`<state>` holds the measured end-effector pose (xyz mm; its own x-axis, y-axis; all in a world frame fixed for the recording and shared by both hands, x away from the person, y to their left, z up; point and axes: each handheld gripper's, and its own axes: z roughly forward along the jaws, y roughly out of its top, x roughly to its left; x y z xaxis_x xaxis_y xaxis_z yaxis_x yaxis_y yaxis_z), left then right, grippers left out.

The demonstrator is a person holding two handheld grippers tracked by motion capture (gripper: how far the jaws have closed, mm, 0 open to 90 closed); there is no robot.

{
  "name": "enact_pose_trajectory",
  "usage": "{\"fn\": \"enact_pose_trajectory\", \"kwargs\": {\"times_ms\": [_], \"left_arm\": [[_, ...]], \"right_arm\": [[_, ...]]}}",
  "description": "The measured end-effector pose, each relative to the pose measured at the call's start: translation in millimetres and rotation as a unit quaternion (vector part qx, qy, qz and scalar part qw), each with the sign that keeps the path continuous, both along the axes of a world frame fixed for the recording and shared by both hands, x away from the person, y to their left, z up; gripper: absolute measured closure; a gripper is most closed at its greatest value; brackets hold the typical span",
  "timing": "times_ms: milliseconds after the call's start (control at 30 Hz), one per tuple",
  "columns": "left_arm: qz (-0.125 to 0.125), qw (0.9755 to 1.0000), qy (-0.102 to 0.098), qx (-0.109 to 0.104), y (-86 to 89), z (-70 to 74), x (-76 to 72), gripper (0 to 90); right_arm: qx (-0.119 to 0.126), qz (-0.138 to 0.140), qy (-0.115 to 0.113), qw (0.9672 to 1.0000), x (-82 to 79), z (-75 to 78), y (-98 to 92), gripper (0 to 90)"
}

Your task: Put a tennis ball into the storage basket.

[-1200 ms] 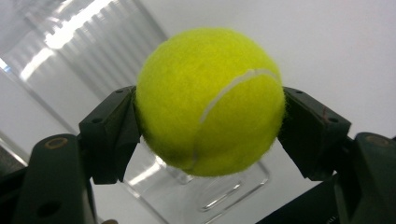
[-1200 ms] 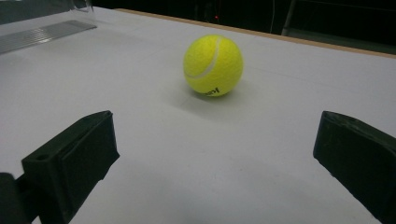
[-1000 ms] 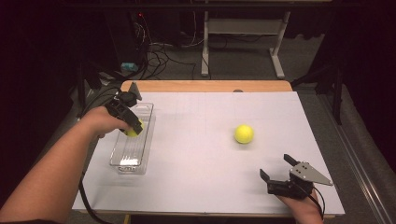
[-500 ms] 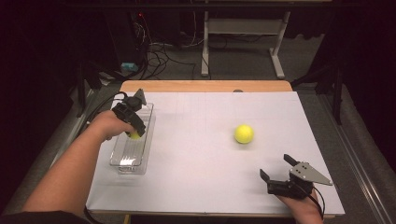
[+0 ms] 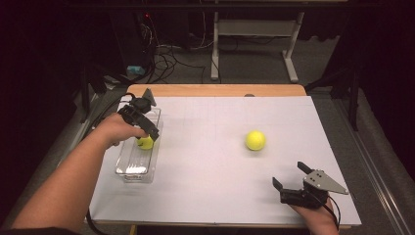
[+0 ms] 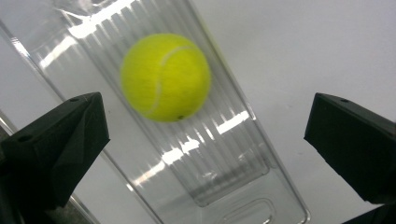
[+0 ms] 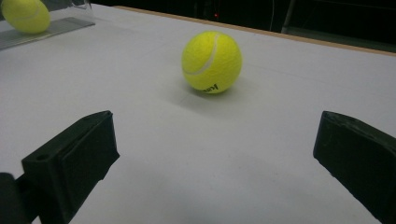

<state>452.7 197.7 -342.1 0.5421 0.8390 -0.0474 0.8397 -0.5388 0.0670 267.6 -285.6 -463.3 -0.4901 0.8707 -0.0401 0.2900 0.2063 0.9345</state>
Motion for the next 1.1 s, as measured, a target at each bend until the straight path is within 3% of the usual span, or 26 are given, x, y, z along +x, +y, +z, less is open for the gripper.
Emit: {"fn": "enact_pose_trajectory", "kwargs": {"times_ms": [333, 700, 933, 1100], "left_arm": [[-0.052, 0.9985, 0.001, 0.014, -52.4, -9.8, -15.8, 0.7], [-0.115, 0.9933, 0.003, -0.011, -106.4, -20.8, -42.6, 0.7], [-0.140, 0.9899, 0.011, -0.022, -125.0, -37.3, -54.8, 0.7], [-0.144, 0.9893, 0.015, -0.015, -130.7, -47.0, -59.4, 0.7]], "right_arm": [[0.001, 0.000, -0.001, 1.0000, 1.0, 1.0, 0.5, 0.0], [0.002, -0.007, 0.002, 1.0000, 8.7, 0.7, 3.6, 0.0], [0.002, -0.020, 0.005, 0.9998, 18.7, 4.0, 5.3, 0.0], [-0.006, -0.026, 0.017, 0.9995, 41.4, 9.1, 12.2, 0.0]]}}
